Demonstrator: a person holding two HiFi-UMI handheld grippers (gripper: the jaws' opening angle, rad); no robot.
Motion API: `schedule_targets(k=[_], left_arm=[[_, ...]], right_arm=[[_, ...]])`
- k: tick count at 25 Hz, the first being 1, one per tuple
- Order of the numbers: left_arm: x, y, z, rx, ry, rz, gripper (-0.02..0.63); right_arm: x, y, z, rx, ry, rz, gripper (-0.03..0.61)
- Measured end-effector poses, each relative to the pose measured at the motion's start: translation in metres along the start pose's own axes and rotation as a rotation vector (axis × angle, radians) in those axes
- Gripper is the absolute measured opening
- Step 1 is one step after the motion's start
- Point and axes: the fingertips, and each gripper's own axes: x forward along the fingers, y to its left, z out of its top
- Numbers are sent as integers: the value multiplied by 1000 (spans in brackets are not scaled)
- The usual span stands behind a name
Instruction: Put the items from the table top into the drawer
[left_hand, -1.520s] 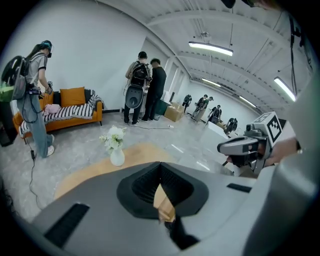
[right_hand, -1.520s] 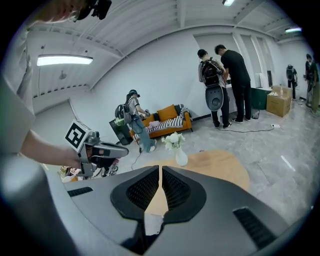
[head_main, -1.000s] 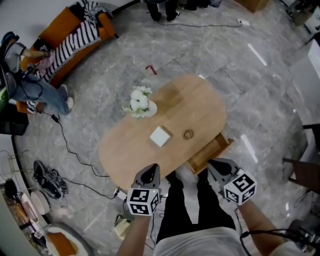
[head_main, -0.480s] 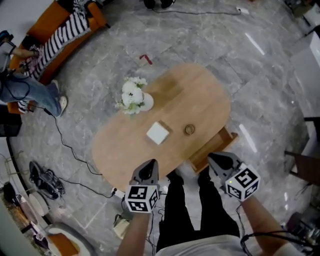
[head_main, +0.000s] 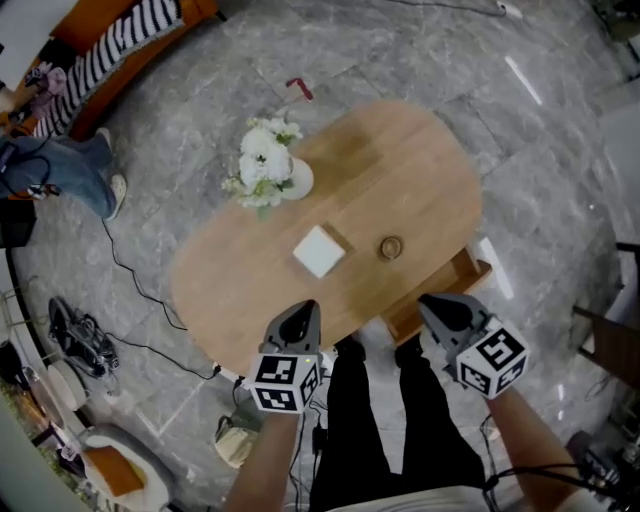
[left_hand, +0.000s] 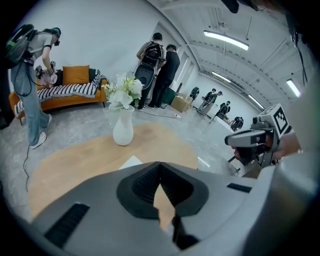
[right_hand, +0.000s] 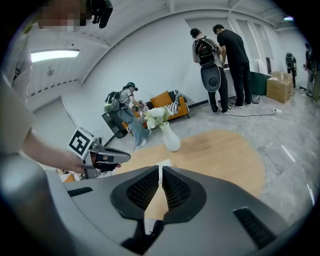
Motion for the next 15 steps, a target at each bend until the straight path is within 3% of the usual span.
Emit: schedule_targets(k=[10,15], left_arm=[[56,27,-42,-38,59,26,2],[78,41,-65,-105,116,38,6]], right_arm=[[41,-17,-25,2,31,47,41],[52,-23,-44,25,49,51,41]])
